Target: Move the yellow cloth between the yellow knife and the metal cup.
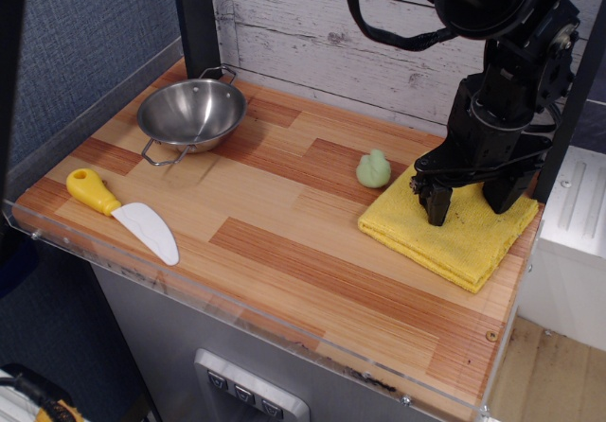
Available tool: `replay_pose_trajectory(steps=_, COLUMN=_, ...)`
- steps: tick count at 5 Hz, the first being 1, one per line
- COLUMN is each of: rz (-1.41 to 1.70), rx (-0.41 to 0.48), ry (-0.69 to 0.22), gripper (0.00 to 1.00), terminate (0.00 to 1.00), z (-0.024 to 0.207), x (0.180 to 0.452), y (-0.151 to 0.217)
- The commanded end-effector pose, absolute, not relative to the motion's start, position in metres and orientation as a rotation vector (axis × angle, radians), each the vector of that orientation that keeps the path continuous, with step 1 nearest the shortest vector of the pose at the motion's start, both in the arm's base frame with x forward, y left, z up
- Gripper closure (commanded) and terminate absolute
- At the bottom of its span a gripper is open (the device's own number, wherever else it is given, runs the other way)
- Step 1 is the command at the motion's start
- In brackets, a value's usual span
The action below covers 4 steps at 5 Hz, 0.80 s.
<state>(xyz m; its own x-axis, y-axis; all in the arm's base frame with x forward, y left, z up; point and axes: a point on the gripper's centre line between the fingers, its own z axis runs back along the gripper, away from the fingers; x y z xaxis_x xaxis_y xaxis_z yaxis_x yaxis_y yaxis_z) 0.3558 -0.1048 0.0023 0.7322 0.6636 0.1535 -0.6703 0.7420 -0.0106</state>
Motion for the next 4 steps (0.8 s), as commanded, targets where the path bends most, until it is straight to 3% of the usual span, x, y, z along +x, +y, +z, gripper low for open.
replay_pose_trajectory(steps=1, rz=0.809, rx=0.015, ry=-0.081, gripper=0.00, terminate=0.00, z=-0.001, x=0.313, y=-0.097)
replay_pose_trajectory(steps=2, rz=0.835, rx=0.015, ry=-0.062, gripper=0.00, terminate=0.00, z=0.001, x=0.300, y=-0.097)
replay_pose_trajectory(steps=4, rz=0.859, rx=0.016, ry=-0.041, gripper=0.00, terminate=0.00, z=-0.020, x=0.269, y=-0.101)
